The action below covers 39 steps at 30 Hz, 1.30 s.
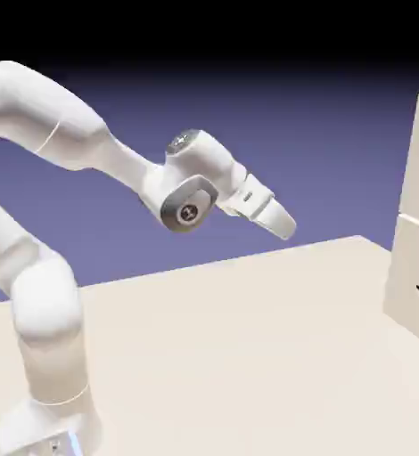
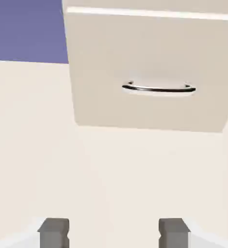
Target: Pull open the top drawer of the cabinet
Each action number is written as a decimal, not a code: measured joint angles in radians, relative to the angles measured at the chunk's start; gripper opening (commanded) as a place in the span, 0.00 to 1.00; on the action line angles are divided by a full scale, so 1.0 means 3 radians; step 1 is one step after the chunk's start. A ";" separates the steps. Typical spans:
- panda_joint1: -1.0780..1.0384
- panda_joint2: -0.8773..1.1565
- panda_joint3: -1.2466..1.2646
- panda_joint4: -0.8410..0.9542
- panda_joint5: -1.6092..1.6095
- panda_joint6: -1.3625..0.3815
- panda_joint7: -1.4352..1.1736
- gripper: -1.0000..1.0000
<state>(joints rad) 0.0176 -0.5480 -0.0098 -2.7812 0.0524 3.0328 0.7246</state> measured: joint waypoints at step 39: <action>0.0602 0.2368 -0.1057 0.3106 0.5654 -0.0454 -0.1768 0.50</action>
<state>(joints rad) 0.1982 0.1624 -0.3269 -1.8493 1.7485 2.8966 0.1942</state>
